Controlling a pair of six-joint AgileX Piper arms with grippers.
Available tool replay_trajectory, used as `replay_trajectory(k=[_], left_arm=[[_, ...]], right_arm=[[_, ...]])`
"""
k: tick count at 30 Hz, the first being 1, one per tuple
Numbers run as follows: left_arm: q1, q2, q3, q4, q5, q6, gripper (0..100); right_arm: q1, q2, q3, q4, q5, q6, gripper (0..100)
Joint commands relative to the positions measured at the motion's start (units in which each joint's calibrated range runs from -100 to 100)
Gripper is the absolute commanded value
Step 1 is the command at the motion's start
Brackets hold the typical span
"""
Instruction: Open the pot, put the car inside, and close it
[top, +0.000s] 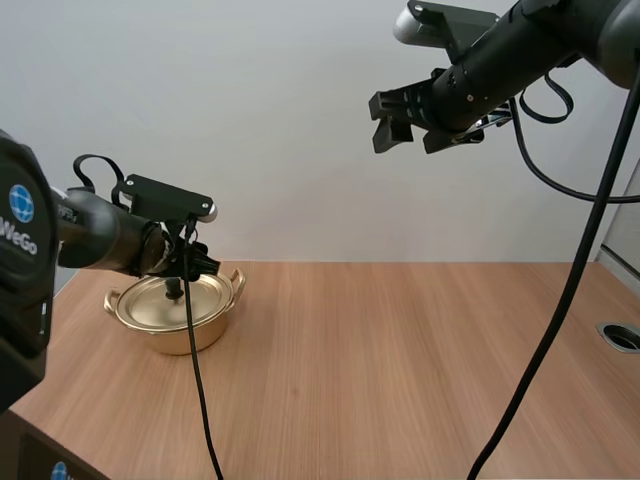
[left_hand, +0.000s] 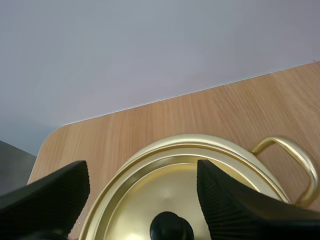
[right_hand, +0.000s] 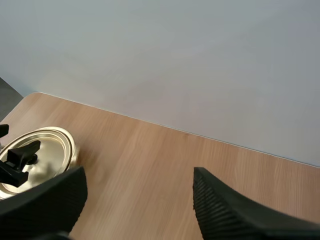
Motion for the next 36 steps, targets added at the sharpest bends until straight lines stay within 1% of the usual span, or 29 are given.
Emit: replay_trajectory(k=[1, 8, 11, 13, 14, 15, 16, 17, 18, 19, 22, 24, 27, 29, 32, 34, 36], left_arm=[[-0.02, -0.20, -4.96, -0.18, 4.10, -0.05, 100], [-0.02, -1.53, -20.20, -3.04, 19.63, -0.33, 100], [-0.02, -1.53, -23.17, -3.06, 22.57, -0.33, 100], [0.05, -1.53, -23.30, -2.50, 22.80, 0.66, 100], [0.05, -1.53, -23.30, -2.50, 23.49, 1.16, 88], [0.05, -1.53, -23.30, -2.72, 24.82, 0.66, 53], [0.05, -1.53, -23.30, -3.16, 26.60, -0.04, 22], [0.05, -1.53, -23.30, -3.86, 28.40, -0.87, 2], [0.05, -1.53, -23.30, -4.66, 29.06, -0.87, 1], [0.05, -1.53, -23.30, -5.50, 29.66, -0.96, 0], [0.05, -2.26, -23.30, -10.00, 31.09, -1.21, 0], [0.05, -3.52, -23.30, -13.77, 31.85, -1.21, 0], [0.05, -6.75, -23.30, -20.20, 32.07, -1.11, 0], [0.05, -8.99, -23.30, -23.32, 32.07, -0.49, 0], [0.05, -12.31, -23.30, -29.53, 32.13, 5.46, 0], [0.05, -14.28, -22.83, -32.83, 32.28, 10.63, 0], [0.05, -15.80, -21.52, -35.50, 32.47, 14.05, 0]], right_arm=[[0.01, -0.02, 0.03, -0.81, -0.02, -0.04, 100], [0.01, -0.02, 0.03, -2.21, 0.17, -0.04, 100], [0.01, -0.02, 0.03, -2.46, 0.17, -0.04, 100], [0.01, -0.02, 0.03, -2.46, 0.17, -1.52, 100], [0.01, -0.02, 0.03, -2.46, -0.04, -2.48, 100], [0.01, -0.02, 0.03, -2.46, -0.62, -3.15, 80], [0.01, -0.02, 0.03, -2.46, -1.03, -2.85, 47], [0.01, -0.02, 0.03, -2.74, -1.22, -1.71, 11], [0.01, -0.02, 0.03, -2.88, -1.99, 0.59, 0], [0.01, -0.02, 0.03, -2.98, -2.57, 3.04, 0], [0.01, -0.02, 0.03, -2.86, -4.98, 3.85, 0], [0.01, -0.36, 0.15, -3.97, -7.77, 6.00, 0], [0.01, -2.39, 1.64, -7.06, -15.19, 9.51, 0], [0.01, -4.75, 4.29, -9.47, -22.04, 10.48, 0], [0.01, -9.27, 10.63, -11.82, -32.65, 10.47, 0], [0.01, -12.08, 15.79, -12.21, -37.06, 10.47, 0], [0.01, -14.04, 20.55, -12.21, -40.09, 10.38, 0]])
